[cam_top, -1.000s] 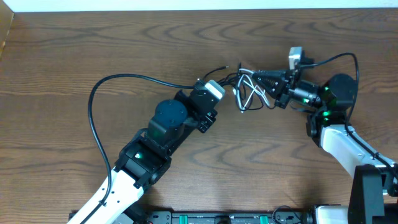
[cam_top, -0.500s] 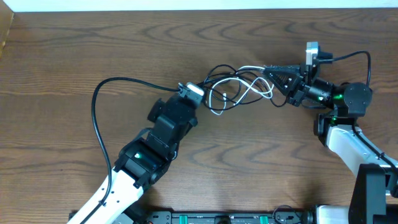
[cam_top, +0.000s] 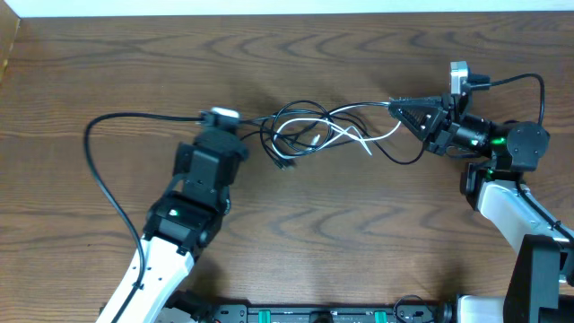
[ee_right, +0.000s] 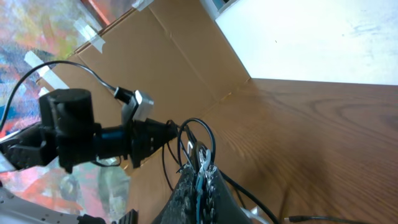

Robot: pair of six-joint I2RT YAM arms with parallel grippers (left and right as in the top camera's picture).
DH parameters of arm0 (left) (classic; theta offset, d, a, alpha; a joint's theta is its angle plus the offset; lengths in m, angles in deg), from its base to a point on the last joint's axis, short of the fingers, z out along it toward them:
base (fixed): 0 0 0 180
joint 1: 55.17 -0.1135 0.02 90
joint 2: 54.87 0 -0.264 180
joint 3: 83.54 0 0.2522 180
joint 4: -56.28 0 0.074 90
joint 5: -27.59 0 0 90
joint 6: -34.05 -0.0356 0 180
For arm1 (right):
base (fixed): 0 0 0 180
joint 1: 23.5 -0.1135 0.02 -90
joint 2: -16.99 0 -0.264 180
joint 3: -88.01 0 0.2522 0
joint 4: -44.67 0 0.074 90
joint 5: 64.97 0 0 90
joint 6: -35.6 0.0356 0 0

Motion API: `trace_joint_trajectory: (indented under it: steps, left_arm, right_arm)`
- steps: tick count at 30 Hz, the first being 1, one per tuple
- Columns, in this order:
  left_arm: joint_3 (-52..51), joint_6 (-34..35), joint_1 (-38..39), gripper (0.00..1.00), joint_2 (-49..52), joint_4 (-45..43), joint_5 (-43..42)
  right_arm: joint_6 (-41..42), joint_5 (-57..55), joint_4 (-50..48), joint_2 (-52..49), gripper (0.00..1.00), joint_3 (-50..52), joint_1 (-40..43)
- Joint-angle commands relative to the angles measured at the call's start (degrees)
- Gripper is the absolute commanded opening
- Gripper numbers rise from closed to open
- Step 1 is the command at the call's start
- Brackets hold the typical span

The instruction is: Untangle cables

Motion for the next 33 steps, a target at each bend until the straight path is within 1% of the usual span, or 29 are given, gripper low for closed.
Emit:
trace_joint_trajectory:
  steps: [1, 5, 11, 15, 18, 20, 23, 24, 26, 27, 28, 33]
  left_arm:
    - [0.31, 7.10, -4.09, 0.08, -0.11, 0.66, 2.47]
    - [0.31, 10.23, -7.43, 0.08, -0.13, 1.49, 2.47]
    - [0.31, 11.85, -11.61, 0.08, -0.11, 2.51, 2.45]
    - [0.31, 14.86, -13.55, 0.08, -0.13, 2.58, 2.40]
    - [0.31, 15.37, -13.92, 0.08, -0.11, 2.56, 2.36]
    - [0.31, 15.41, -13.92, 0.08, -0.13, 2.49, 0.90]
    - [0.31, 15.34, -13.92, 0.08, -0.11, 2.47, -5.27]
    - [0.31, 15.15, -13.92, 0.15, -0.11, 2.49, -7.78]
    - [0.31, 14.23, -13.92, 0.49, -0.11, 2.47, -13.40]
    - [0.31, 13.44, -13.92, 0.70, -0.11, 2.47, -15.89]
    - [0.31, 13.07, -13.92, 0.96, -0.11, 2.45, -17.70]
    - [0.31, 8.26, -13.88, 0.97, -0.13, 1.62, -28.28]
  right_arm:
    - [0.55, 0.85, -0.15, 0.20, 0.01, 0.00, 1.51]
    - [0.52, 1.40, -0.15, 0.20, 0.01, 0.00, 1.55]
    - [0.52, 1.40, -0.13, 0.20, 0.01, 0.02, 1.68]
    - [0.50, 1.40, 0.28, 0.20, 0.01, 0.04, 1.88]
    - [0.50, 1.40, 0.26, 0.20, 0.01, 0.04, 1.88]
    - [0.39, 1.40, 0.26, 0.20, 0.01, 0.04, 1.88]
    - [0.20, 1.40, 0.28, 0.20, 0.01, 0.04, 1.86]
    - [0.09, 1.40, 0.26, 0.20, 0.01, 0.04, 1.86]
    - [0.09, 1.40, 0.28, 0.20, 0.01, 0.04, 1.86]
    - [0.09, 1.40, 0.28, 0.20, 0.01, 0.04, 1.86]
    - [0.09, 1.40, 0.28, 0.20, 0.01, 0.04, 1.86]
    - [0.09, 1.38, 0.26, 0.20, 0.01, 0.04, 1.81]
